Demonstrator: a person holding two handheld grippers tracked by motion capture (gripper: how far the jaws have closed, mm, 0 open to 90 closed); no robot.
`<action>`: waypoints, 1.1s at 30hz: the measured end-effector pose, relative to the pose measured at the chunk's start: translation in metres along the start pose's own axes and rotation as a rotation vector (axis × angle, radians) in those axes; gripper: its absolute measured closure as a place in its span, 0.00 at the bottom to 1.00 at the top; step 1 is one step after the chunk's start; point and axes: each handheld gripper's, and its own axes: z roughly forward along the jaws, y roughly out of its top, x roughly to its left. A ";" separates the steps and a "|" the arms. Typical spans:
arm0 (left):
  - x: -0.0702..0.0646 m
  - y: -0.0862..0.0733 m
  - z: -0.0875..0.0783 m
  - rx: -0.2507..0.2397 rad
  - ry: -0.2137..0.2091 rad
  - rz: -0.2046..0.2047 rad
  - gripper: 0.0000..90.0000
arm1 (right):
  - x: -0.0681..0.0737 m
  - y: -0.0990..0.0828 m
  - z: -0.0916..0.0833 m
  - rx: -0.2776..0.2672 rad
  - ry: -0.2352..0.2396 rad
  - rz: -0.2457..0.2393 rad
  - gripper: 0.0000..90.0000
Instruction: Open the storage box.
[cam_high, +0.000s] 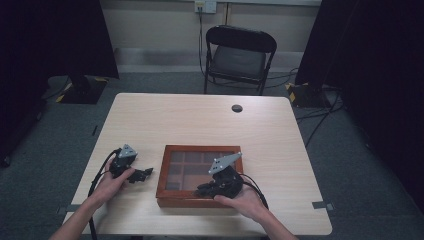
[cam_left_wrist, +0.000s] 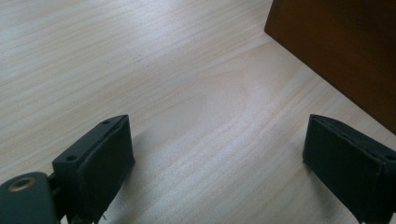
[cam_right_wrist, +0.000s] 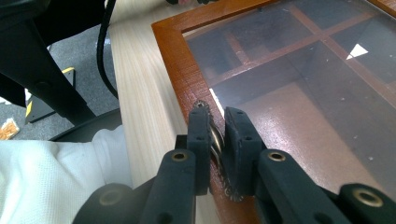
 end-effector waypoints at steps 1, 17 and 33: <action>0.000 0.000 0.000 0.000 0.000 0.000 0.09 | 0.000 0.000 0.000 -0.001 0.001 -0.001 0.91; 0.000 0.000 0.000 0.001 0.002 0.006 0.09 | 0.000 0.009 -0.008 -0.014 -0.002 0.012 0.91; 0.000 0.000 0.000 0.004 0.001 0.007 0.08 | -0.001 0.019 -0.018 -0.031 -0.001 0.025 0.91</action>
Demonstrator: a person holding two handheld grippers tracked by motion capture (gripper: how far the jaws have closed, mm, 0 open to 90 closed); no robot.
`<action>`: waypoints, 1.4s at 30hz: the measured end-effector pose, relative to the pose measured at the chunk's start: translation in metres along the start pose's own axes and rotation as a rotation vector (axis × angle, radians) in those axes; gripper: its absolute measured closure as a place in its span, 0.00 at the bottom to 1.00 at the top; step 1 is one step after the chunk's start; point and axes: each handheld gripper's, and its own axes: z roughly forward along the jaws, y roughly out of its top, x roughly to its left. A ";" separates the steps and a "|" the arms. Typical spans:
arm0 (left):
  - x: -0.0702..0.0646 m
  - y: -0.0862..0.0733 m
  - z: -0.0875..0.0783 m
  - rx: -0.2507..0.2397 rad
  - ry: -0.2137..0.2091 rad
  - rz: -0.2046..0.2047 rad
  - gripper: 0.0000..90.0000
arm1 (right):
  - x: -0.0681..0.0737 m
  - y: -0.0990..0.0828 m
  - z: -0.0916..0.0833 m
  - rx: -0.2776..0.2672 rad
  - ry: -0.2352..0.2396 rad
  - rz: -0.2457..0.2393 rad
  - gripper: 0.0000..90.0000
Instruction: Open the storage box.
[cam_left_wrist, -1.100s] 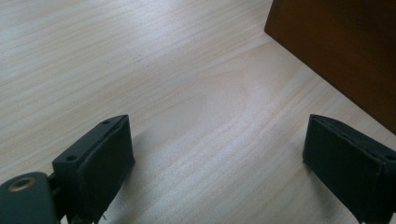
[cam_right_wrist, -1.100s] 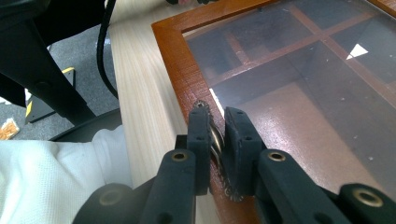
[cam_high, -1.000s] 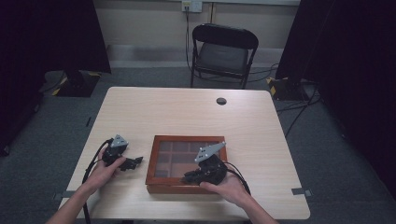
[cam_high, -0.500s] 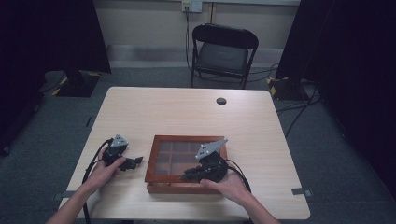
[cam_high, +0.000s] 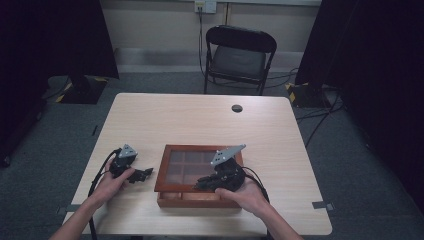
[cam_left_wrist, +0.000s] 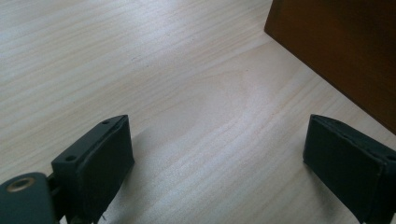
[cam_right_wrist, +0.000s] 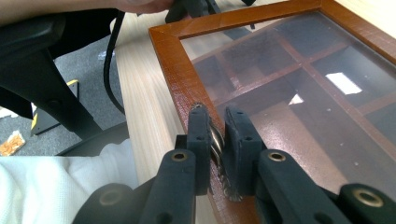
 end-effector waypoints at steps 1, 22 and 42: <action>0.000 0.000 0.000 0.000 -0.001 0.001 0.08 | 0.000 0.001 -0.001 -0.003 0.000 0.000 0.91; 0.000 0.000 0.000 0.000 0.001 0.000 0.08 | 0.001 0.018 -0.012 -0.016 -0.026 0.018 0.90; 0.000 0.000 0.000 0.001 0.000 0.000 0.08 | -0.002 0.034 -0.023 -0.027 -0.046 0.005 0.91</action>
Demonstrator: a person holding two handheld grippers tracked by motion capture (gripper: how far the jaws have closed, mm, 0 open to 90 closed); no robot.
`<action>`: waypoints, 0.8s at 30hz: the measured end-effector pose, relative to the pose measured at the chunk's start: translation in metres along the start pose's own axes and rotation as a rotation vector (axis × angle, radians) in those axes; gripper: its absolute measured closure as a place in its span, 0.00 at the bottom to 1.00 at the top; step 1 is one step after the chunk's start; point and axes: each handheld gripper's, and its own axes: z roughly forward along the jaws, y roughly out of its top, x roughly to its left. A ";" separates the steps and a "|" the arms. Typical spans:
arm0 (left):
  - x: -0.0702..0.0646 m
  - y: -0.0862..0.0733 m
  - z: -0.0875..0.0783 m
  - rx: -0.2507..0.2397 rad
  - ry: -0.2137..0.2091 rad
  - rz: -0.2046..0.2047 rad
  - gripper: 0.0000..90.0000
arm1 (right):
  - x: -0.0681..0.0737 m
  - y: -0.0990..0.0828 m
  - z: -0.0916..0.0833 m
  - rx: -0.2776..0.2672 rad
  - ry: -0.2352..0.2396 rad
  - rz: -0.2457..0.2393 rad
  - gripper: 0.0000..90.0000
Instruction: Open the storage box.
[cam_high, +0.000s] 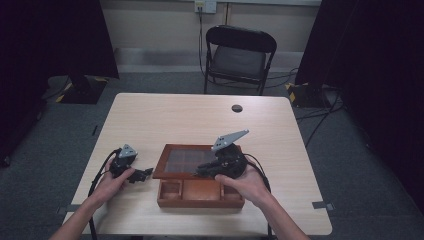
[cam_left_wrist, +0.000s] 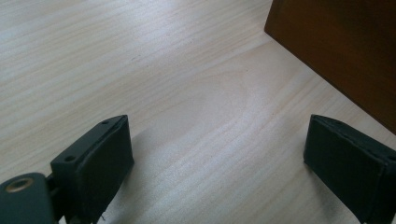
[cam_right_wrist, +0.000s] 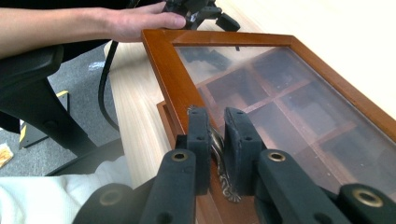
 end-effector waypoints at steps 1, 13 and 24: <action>0.000 0.000 0.000 0.000 0.002 0.002 0.08 | 0.000 0.001 0.000 -0.004 -0.001 0.000 0.91; 0.000 0.000 0.000 -0.001 0.000 -0.002 0.08 | -0.002 0.004 -0.002 -0.002 0.004 -0.012 0.91; 0.001 0.000 0.000 0.003 -0.002 0.007 0.07 | -0.003 0.007 -0.004 -0.011 -0.002 -0.013 0.91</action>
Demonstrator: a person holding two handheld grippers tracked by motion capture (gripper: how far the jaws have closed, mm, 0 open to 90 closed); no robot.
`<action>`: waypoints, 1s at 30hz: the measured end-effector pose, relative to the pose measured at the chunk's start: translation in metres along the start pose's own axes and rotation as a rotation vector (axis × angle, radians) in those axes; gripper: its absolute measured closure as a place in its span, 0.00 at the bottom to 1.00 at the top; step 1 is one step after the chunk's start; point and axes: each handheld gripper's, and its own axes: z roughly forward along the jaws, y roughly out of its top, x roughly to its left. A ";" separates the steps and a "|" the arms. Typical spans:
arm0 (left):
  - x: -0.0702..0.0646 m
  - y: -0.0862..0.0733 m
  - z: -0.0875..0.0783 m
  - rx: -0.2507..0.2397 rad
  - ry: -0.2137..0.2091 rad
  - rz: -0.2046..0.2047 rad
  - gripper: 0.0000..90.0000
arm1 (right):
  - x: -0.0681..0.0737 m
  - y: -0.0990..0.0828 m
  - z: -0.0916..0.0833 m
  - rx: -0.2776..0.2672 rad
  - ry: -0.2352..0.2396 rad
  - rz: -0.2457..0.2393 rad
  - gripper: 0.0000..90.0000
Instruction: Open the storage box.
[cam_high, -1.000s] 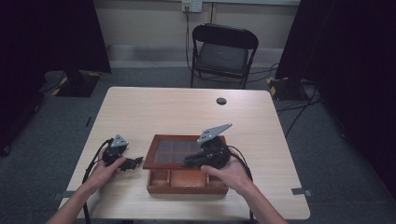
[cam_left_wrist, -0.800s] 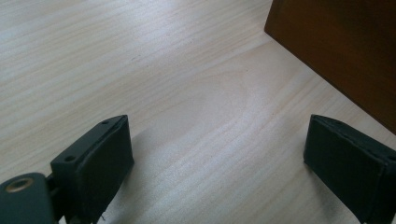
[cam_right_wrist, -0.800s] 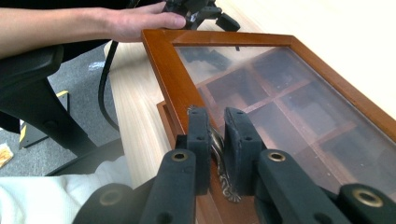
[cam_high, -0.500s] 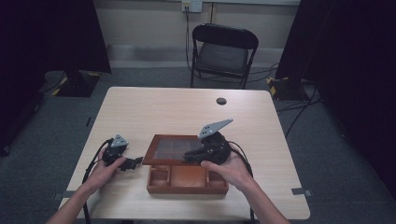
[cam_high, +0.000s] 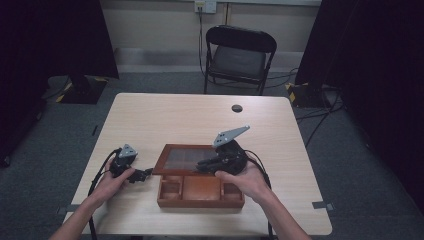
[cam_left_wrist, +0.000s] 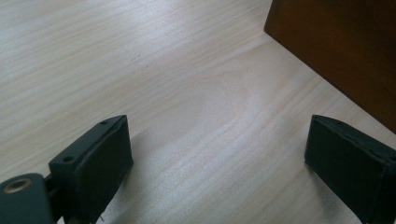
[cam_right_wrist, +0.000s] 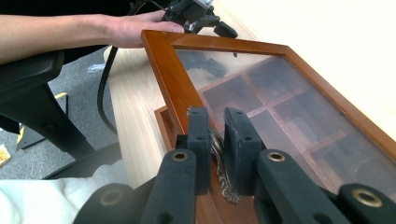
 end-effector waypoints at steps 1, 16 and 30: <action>0.000 0.000 0.000 0.000 -0.001 0.000 0.07 | 0.000 0.001 0.000 -0.003 -0.002 -0.001 0.91; -0.001 0.000 0.000 -0.006 -0.003 -0.011 0.07 | -0.002 0.007 -0.003 -0.014 -0.011 0.012 0.91; -0.001 0.000 0.000 -0.007 -0.005 -0.014 0.07 | -0.005 0.013 -0.007 -0.029 -0.024 0.017 0.91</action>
